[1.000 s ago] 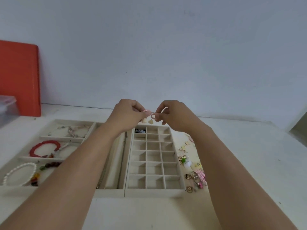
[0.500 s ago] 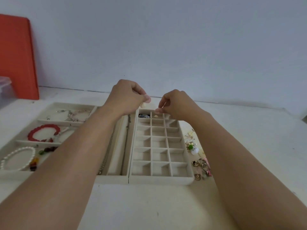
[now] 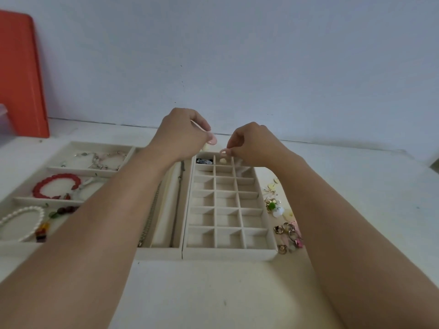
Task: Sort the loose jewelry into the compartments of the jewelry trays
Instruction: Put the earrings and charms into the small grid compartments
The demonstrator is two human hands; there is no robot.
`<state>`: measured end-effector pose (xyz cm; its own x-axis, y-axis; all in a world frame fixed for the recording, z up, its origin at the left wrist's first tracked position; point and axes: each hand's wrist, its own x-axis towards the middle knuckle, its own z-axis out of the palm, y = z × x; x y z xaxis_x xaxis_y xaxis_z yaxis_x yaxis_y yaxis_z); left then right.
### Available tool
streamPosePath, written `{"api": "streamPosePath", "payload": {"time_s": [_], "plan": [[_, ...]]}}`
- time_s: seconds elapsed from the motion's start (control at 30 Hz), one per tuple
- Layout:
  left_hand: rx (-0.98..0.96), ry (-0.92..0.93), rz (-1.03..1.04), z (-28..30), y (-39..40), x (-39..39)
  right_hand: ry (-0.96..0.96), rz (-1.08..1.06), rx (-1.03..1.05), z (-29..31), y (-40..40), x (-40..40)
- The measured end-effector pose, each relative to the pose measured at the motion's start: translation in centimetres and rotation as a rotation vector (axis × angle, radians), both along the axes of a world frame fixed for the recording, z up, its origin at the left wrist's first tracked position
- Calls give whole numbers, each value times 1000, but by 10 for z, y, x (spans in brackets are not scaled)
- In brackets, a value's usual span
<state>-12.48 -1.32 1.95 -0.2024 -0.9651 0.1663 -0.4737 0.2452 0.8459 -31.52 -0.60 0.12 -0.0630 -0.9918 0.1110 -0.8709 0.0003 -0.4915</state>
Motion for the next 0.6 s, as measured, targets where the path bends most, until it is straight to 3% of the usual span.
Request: {"api": "streamPosePath", "payload": {"time_s": [0.2, 0.6], "plan": [[-25, -156, -69, -5, 0, -5, -140, 113, -53, 20, 9, -2], [-29, -108, -86, -6, 1, -3, -443, 169, -41, 22, 13, -1]]}}
